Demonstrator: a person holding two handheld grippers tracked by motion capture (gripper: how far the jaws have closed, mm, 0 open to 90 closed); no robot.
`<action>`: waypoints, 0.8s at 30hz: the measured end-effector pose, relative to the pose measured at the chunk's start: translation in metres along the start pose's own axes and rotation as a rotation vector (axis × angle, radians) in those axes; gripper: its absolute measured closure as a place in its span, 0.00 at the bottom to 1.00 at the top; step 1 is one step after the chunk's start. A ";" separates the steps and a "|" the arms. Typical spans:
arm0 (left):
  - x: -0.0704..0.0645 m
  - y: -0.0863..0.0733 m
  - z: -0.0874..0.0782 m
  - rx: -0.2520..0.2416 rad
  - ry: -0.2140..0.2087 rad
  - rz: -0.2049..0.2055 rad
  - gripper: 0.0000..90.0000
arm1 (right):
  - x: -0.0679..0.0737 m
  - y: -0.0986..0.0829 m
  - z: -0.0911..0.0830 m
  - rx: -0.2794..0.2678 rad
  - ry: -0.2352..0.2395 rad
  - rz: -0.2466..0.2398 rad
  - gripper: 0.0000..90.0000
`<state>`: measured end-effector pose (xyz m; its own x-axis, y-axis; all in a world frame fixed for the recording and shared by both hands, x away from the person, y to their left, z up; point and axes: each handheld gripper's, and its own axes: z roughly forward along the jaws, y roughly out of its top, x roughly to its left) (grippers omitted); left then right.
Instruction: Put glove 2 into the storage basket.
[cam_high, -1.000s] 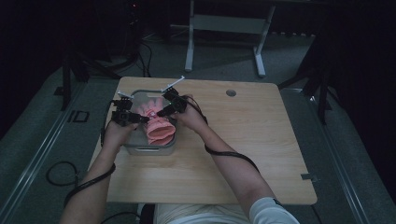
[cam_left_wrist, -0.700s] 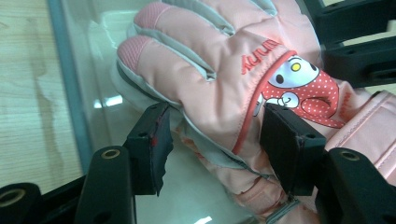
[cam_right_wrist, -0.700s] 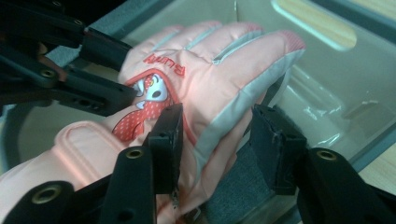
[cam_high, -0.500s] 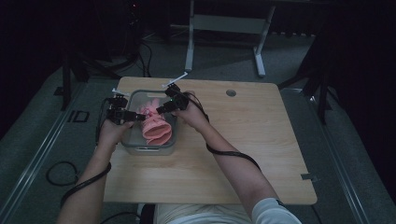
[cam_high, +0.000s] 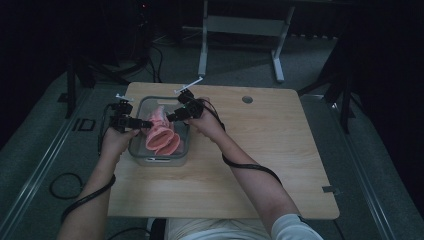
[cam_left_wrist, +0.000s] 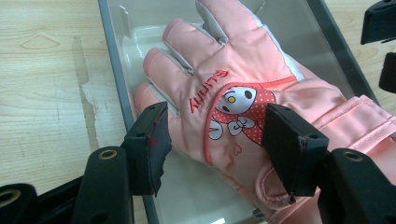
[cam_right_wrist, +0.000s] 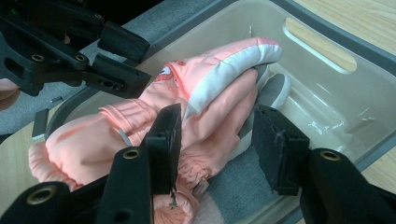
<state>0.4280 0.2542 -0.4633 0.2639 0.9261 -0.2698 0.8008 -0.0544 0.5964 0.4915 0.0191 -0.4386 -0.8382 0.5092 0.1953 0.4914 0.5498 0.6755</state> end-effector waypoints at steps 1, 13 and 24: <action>0.000 0.000 -0.001 -0.007 0.002 0.000 0.46 | 0.000 0.000 -0.001 0.000 -0.002 0.000 0.58; -0.003 0.007 -0.014 -0.054 0.002 0.005 0.46 | -0.001 -0.004 -0.009 -0.012 -0.006 -0.005 0.57; -0.048 0.011 -0.032 -0.097 0.020 0.135 0.46 | -0.003 -0.010 -0.028 -0.049 -0.010 -0.024 0.48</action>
<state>0.4072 0.2208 -0.4191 0.3539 0.9202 -0.1673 0.7030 -0.1437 0.6965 0.4822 -0.0062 -0.4258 -0.8469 0.5031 0.1720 0.4591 0.5288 0.7138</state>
